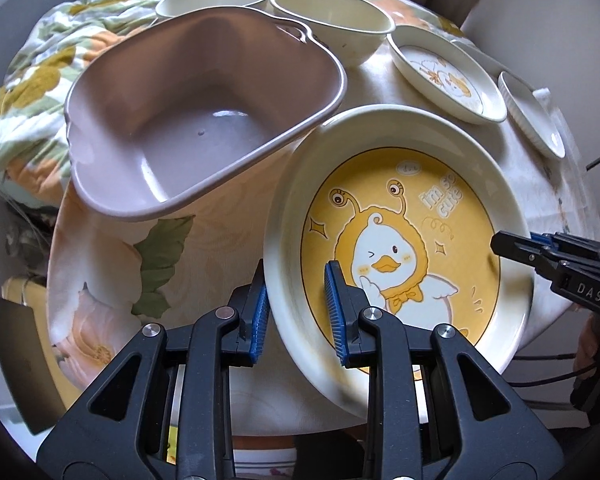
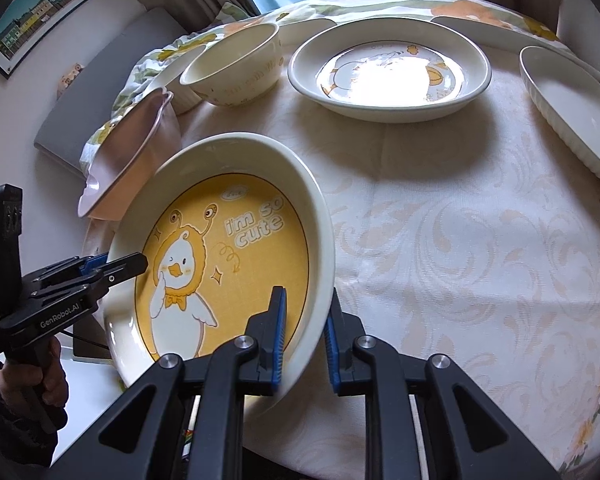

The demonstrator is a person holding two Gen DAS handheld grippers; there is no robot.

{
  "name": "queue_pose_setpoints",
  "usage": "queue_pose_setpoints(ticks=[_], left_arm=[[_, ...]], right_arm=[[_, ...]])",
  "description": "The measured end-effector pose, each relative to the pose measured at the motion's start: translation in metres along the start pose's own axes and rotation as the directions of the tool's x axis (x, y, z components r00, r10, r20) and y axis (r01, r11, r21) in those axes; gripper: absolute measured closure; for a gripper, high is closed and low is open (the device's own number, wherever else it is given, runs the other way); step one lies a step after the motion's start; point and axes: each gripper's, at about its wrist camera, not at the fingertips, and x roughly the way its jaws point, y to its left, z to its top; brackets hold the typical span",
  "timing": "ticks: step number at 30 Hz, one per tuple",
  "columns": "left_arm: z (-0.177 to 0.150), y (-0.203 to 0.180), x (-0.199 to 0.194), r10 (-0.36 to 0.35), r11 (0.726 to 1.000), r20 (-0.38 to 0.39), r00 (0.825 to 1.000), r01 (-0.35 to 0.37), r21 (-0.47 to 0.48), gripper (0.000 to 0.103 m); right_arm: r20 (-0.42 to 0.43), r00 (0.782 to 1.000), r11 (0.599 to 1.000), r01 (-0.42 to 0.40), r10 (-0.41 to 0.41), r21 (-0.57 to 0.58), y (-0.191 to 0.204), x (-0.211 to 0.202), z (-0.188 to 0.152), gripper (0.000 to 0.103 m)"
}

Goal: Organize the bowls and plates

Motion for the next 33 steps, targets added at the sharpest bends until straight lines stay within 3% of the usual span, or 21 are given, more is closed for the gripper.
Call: queue_pose_setpoints(ticks=[5, 8, 11, 13, 14, 15, 20, 25, 29, 32, 33], left_arm=[[0.005, -0.003, 0.004, 0.019, 1.0, -0.027, 0.999, -0.019, -0.009, 0.079], [0.006, -0.005, 0.004, 0.036, 0.999, -0.031, 0.999, -0.036, -0.017, 0.078], [0.006, -0.009, 0.005, 0.051, 0.998, -0.033, 0.998, -0.052, -0.021, 0.073], [0.005, -0.013, 0.008, 0.056, 0.998, -0.037, 0.998, -0.057, -0.024, 0.05], [0.004, -0.017, 0.008, 0.066, 0.997, -0.032, 0.997, -0.066, -0.024, 0.025], [0.002, -0.019, 0.007, 0.074, 0.997, -0.018, 0.997, -0.074, -0.025, 0.02], [-0.004, -0.029, -0.001, 0.094, 0.994, -0.001, 0.996, -0.094, -0.052, 0.02], [-0.012, -0.051, -0.04, 0.123, 0.991, 0.048, 0.991, -0.12, -0.064, 0.02], [-0.009, -0.093, -0.094, 0.091, 0.996, 0.154, 0.984, -0.087, -0.032, 0.02], [0.0, -0.134, -0.136, 0.056, 0.997, 0.261, 0.964, -0.067, 0.03, 0.019], [0.006, -0.15, -0.149, 0.042, 0.997, 0.295, 0.954, -0.061, 0.055, 0.011]], right_arm=[[0.002, 1.0, 1.0, -0.001, 0.001, 0.016, 0.0, 0.002, 0.001, 0.08], [0.006, 1.0, 1.0, 0.002, -0.002, 0.009, 0.002, 0.002, 0.003, 0.055], [0.009, 1.0, 1.0, -0.006, 0.006, 0.007, 0.003, 0.001, 0.003, 0.051], [0.009, 1.0, 1.0, -0.008, 0.008, 0.001, 0.003, 0.001, 0.002, 0.051], [0.007, 1.0, 1.0, -0.009, 0.009, 0.0, 0.002, 0.001, 0.002, 0.051], [0.004, 1.0, 1.0, -0.014, 0.014, -0.001, 0.001, -0.001, 0.001, 0.051], [0.019, 0.999, 1.0, -0.029, 0.029, -0.006, -0.007, -0.016, -0.007, 0.051], [0.061, 0.997, 0.999, -0.044, 0.044, 0.004, -0.024, -0.053, -0.012, 0.051], [0.142, 0.988, 0.999, -0.054, 0.053, 0.0, -0.038, -0.098, -0.018, 0.051], [0.203, 0.978, 0.999, -0.052, 0.052, -0.006, -0.051, -0.136, -0.023, 0.051], [0.224, 0.973, 0.998, -0.057, 0.057, -0.003, -0.056, -0.148, -0.025, 0.048]])
